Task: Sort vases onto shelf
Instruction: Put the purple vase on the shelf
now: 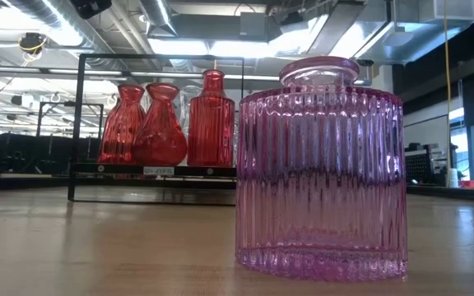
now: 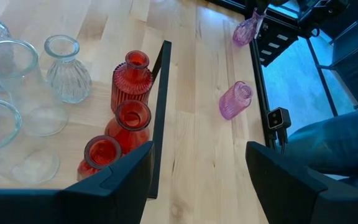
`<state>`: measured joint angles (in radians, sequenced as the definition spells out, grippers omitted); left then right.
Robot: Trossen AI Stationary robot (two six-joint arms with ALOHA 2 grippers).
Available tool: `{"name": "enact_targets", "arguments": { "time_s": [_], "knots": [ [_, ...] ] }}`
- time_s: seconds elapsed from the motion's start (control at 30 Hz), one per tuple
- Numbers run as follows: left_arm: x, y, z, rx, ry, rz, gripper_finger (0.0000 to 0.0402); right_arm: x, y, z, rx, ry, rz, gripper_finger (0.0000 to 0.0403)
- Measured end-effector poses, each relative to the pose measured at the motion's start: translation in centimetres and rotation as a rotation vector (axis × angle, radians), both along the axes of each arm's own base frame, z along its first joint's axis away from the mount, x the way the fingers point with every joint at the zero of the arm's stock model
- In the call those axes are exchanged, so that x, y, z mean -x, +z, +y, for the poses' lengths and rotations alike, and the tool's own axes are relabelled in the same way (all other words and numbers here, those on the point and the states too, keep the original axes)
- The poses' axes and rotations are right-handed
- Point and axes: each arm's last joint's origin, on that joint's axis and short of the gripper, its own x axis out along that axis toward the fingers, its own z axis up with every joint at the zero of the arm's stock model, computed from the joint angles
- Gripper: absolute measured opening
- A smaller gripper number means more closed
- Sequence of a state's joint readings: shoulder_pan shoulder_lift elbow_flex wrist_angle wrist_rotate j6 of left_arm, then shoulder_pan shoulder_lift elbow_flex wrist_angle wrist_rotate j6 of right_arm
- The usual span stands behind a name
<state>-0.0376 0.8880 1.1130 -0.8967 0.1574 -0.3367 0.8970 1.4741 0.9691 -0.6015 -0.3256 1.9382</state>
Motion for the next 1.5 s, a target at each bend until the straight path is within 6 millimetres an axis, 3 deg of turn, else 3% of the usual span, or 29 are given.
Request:
{"name": "enact_targets", "arguments": {
  "time_s": [0.2,0.43,0.6,0.77,1.0,1.17,1.33,1.5],
  "knots": [
    [0.0,0.0,0.0,-0.001,0.001,0.000,0.0247,-0.1,0.0,-0.1,0.020,-0.061,0.002,0.0152],
    [0.0,0.0,0.0,-0.012,0.014,-0.001,0.0247,-0.2,0.0,-0.1,0.036,-0.063,-0.032,0.0016],
    [-0.1,0.2,0.1,-0.027,0.035,-0.022,0.0247,-0.7,0.1,-0.8,0.043,-0.058,-0.035,0.0013],
    [-0.6,0.7,0.4,-0.098,0.121,-0.094,0.0247,-1.9,0.7,-3.6,0.094,-0.065,-0.060,0.0008],
    [-1.7,2.1,0.6,-0.175,0.174,-0.275,0.0247,-3.5,2.9,-9.1,0.136,-0.098,-0.173,0.0003],
    [-3.9,2.4,0.5,-0.193,0.107,-0.358,0.0247,-4.1,5.9,-13.1,0.238,-0.126,-0.255,0.0002],
    [-7.2,0.8,0.5,-0.186,0.066,-0.310,0.0251,-4.7,11.1,-16.7,0.368,-0.144,-0.376,0.0002],
    [-10.2,0.0,1.1,-0.196,0.015,-0.369,0.0282,-5.3,16.1,-19.7,0.487,-0.207,-0.568,0.0001]
  ]
}}
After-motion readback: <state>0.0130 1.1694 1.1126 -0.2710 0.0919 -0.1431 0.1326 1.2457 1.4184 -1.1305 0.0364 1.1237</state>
